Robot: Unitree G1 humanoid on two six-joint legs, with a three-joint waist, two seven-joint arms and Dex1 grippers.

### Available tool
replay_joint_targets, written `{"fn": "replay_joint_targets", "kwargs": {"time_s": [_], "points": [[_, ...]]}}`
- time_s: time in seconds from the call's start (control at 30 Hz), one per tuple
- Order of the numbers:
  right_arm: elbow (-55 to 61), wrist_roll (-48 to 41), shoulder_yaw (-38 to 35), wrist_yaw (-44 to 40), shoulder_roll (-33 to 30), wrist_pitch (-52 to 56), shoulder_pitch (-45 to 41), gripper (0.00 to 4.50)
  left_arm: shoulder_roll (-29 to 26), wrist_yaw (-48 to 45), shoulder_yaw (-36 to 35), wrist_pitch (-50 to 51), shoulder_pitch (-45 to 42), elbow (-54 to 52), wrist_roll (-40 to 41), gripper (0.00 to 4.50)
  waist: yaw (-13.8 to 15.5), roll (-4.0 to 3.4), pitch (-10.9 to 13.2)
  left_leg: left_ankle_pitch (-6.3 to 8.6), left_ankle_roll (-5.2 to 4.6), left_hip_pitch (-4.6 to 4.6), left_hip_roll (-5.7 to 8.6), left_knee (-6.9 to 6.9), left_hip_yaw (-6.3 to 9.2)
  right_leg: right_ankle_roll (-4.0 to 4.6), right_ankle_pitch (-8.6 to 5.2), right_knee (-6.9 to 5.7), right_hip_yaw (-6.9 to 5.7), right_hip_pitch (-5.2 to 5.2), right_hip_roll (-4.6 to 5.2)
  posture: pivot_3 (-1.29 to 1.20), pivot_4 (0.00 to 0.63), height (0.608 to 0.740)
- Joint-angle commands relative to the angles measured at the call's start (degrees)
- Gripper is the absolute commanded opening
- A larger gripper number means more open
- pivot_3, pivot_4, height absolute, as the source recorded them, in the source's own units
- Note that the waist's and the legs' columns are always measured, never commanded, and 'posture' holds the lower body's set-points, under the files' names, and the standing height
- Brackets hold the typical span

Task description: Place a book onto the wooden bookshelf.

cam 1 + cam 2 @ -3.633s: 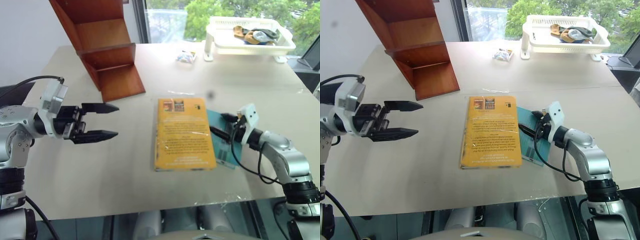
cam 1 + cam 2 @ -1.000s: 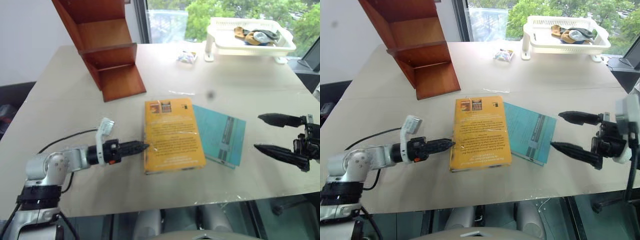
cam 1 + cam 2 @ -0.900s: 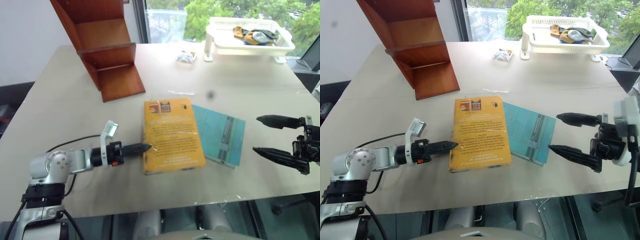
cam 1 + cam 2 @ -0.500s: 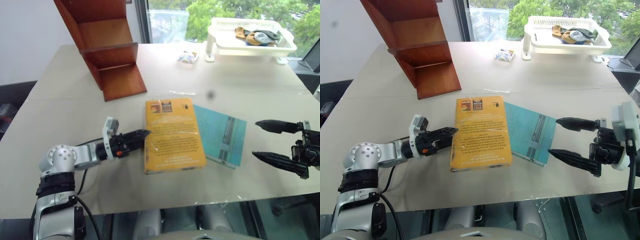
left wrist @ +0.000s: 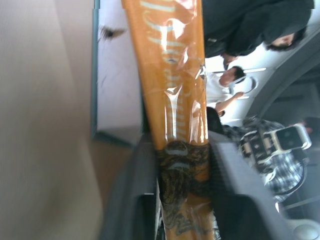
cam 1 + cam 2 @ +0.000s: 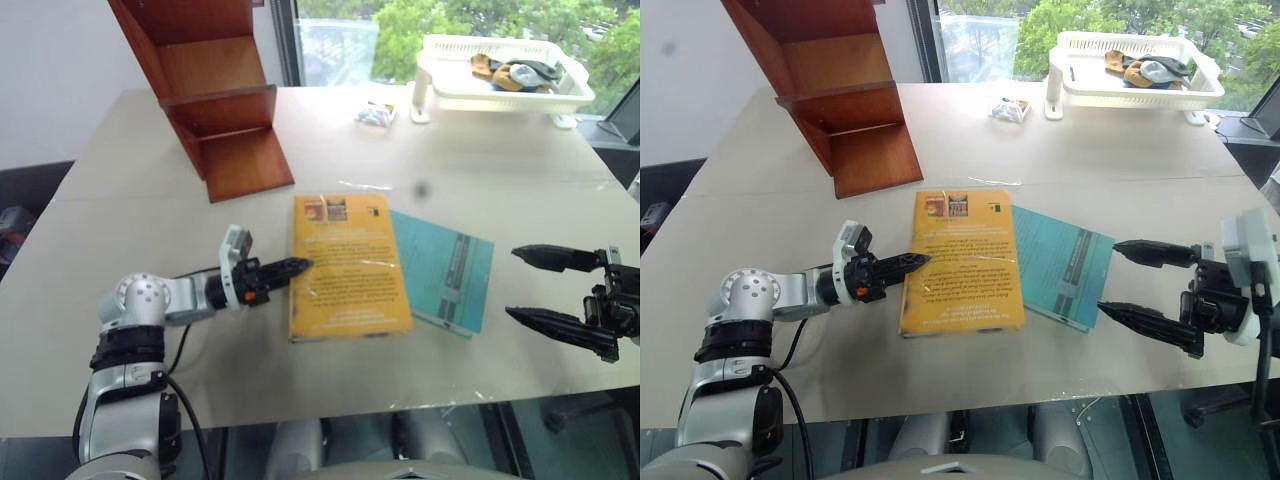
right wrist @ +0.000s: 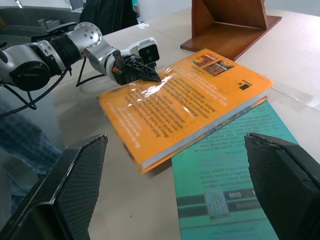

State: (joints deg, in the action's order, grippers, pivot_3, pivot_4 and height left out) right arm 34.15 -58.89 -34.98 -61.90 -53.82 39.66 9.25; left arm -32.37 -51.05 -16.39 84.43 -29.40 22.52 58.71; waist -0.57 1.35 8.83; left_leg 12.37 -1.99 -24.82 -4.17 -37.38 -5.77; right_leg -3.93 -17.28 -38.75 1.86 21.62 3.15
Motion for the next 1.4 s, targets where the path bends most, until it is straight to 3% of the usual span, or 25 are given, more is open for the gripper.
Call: {"fn": "replay_joint_targets", "kwargs": {"time_s": [0.03,0.23,0.4,0.57,0.77,0.9,1.1,1.2,1.4], "points": [[1.56,-0.83,-2.74,0.62,-0.11,-0.89,0.08,4.5,-0.41,-1.39,-3.12,2.24,-1.94,-2.64,3.47,0.38,-0.1,0.02,0.01,0.0,0.0,0.0,0.0,0.0,0.0,0.0,0.0,0.01,0.0,0.0,0.0,0.0,0.15,0.74],[-0.96,-2.49,-3.18,1.18,0.03,-0.99,-1.86,4.5,0.31,0.3,-5.67,0.12,-5.34,-7.15,4.83,0.38,-0.02,0.11,0.06,0.0,0.01,-0.01,0.0,0.0,0.04,0.0,0.0,0.0,-0.04,-0.01,0.0,0.0,0.15,0.74],[-7.79,-4.99,-4.6,-0.64,0.39,-1.0,-4.89,4.5,-1.91,-0.93,-1.23,-8.2,-9.92,-16.25,0.21,0.38,0.15,0.22,0.13,-0.01,0.01,-0.04,0.02,0.0,0.04,0.0,0.0,0.04,-0.05,-0.02,0.01,0.0,0.15,0.74],[-24.15,-10.11,-6.31,-7.42,-0.38,1.71,-10.6,4.5,-12.83,-4.64,19.78,-29.56,-19.29,-23.85,-23.74,0.38,0.3,0.31,0.19,-0.01,0.02,-0.02,0.04,0.0,0.04,0.0,0.01,0.12,-0.09,-0.07,-0.03,0.0,0.15,0.74],[-38.51,-14.64,-6.62,-12.09,-2.55,7.26,-19.33,4.5,-17.27,-9.04,29.58,-48.37,-31.4,-15.78,-40.62,0.38,0.23,0.0,0.08,0.0,0.0,0.13,0.02,0.1,-0.18,0.02,0.02,0.38,-0.05,-0.27,-0.1,0.0,0.15,0.74],[-46.15,-12.17,-5.89,-15.03,-4.35,7.25,-24.8,4.5,-18.83,-11.11,34.28,-62.24,-40.15,-7.99,-52.39,0.38,0.07,-0.11,0.16,0.0,-0.01,0.06,0.0,0.1,-0.34,0.01,0.02,0.35,0.03,-0.16,-0.14,0.0,0.15,0.74],[-52.16,-9.03,-5.79,-17.9,-4.52,5.49,-29.37,4.5,-15.47,-9.99,33.41,-73.04,-50.16,0.53,-59.34,0.38,0.81,-0.13,0.4,-0.01,0.01,-0.41,-0.02,0.06,-0.38,-0.02,0.02,0.55,-0.02,0.18,-0.14,0.0,0.15,0.74],[-52.74,-7.58,-5.71,-18.56,-3.61,4.62,-30.09,4.5,-12.99,-9.6,31.91,-74.45,-51.71,1.92,-59.28,0.38,1.49,-0.17,0.4,-0.14,0.22,-0.94,-0.02,-0.06,-0.3,-0.04,0.04,0.57,-0.13,0.62,-0.14,0.0,0.15,0.74],[-52.57,-6.49,-6.84,-19.05,-2.41,3.78,-30.25,4.5,-9.92,-10.03,29.52,-75.0,-51.73,3.09,-59.02,0.38,1.35,-0.27,0.48,-0.16,0.23,-1.02,-0.02,-0.15,-0.25,-0.05,0.04,0.5,-0.23,0.63,-0.13,0.0,0.15,0.74]]}}
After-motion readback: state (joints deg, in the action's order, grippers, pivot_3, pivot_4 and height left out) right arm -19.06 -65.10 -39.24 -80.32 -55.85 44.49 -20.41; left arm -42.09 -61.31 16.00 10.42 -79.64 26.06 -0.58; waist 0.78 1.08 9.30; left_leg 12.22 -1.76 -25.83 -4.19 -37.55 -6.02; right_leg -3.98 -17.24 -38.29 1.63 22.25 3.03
